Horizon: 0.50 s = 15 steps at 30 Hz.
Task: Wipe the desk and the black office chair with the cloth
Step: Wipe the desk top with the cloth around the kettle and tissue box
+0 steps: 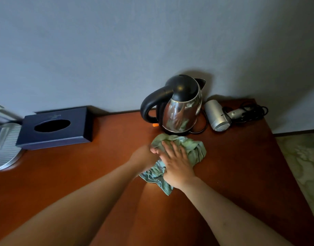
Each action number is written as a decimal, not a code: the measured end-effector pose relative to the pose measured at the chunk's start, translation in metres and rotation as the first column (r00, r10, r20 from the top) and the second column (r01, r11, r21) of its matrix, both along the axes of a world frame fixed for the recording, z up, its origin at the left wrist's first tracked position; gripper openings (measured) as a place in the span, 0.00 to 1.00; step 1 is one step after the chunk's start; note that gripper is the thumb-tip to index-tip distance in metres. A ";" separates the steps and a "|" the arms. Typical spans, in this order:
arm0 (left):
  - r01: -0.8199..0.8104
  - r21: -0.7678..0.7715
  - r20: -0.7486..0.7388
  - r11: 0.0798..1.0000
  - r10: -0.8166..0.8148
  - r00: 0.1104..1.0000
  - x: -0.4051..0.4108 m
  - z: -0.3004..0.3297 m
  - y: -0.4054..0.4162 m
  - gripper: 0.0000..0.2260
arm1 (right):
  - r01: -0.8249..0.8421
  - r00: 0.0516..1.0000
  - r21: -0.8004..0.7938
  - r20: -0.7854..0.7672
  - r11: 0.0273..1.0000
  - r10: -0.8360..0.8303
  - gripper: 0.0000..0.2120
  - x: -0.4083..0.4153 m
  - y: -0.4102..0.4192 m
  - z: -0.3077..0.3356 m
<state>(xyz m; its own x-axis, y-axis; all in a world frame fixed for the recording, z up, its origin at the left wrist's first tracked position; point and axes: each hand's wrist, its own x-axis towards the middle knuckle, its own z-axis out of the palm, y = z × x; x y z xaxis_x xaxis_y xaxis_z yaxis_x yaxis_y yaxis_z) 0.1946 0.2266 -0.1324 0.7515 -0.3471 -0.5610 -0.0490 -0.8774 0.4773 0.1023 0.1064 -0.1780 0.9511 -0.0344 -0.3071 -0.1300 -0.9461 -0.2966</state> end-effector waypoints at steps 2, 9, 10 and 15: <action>-0.274 -0.158 -0.047 0.949 0.270 0.962 0.011 0.009 0.010 0.15 | -0.013 0.999 0.023 0.032 1.000 0.012 0.41 0.002 0.002 -0.001; -0.353 -0.700 -0.101 0.621 0.404 0.909 0.048 0.061 -0.022 0.13 | -0.056 0.989 0.095 0.141 0.994 0.042 0.35 -0.006 -0.019 -0.008; -0.377 -0.710 -0.148 0.594 0.398 0.905 0.053 0.068 -0.026 0.09 | -0.056 0.989 0.089 0.140 0.994 0.043 0.35 -0.007 -0.018 -0.009; -0.314 -0.608 -0.217 0.729 0.227 0.949 0.076 0.079 -0.023 0.11 | -0.048 0.984 0.053 0.172 0.997 0.038 0.35 -0.008 -0.017 -0.014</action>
